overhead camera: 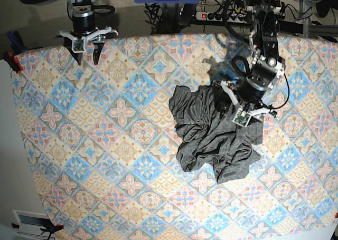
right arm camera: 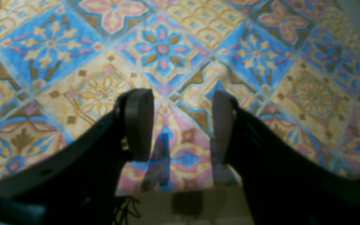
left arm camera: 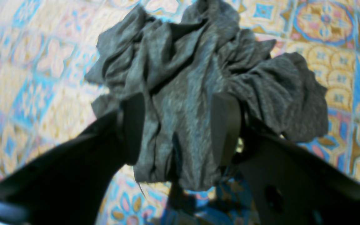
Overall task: Layout the t-shirt on the table in an organized manner, then fold the t-shirt properly
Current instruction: 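Grasp the crumpled grey t-shirt with the left gripper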
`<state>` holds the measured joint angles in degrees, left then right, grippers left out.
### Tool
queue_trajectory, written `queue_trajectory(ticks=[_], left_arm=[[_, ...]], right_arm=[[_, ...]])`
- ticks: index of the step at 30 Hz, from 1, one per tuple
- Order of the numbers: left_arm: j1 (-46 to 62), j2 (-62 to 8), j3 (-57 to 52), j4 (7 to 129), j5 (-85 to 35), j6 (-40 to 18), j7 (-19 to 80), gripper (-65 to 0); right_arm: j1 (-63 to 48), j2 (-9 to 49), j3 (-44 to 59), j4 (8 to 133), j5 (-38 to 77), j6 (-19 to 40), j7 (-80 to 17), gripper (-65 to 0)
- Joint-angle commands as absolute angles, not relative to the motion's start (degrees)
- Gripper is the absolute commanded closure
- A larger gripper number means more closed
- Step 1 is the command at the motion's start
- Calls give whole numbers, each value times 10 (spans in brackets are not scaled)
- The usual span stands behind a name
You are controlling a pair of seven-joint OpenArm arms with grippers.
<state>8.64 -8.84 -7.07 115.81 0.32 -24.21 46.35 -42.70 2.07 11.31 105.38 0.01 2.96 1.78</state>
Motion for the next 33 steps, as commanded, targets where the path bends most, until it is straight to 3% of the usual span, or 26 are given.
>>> queue_trajectory(ticks=[1, 14, 19, 25, 33], left_arm=[[76, -90, -72, 1165, 0, -240, 458, -331], [33, -92, -68, 1036, 0, -240, 457, -329], [8, -94, -16, 960, 0, -241, 456, -323], [-15, -90, -5, 897, -3, -241, 455, -218], [-16, -89, -5, 898, -1, -241, 455, -20]], right_arm=[[-431, 23, 117, 1065, 1, 27, 33, -289], [-431, 23, 116, 1064, 1, 27, 33, -288], [-431, 23, 116, 1063, 1, 27, 34, -287], [-431, 23, 117, 1064, 1, 27, 35, -287], [-431, 23, 117, 1064, 1, 27, 35, -286]])
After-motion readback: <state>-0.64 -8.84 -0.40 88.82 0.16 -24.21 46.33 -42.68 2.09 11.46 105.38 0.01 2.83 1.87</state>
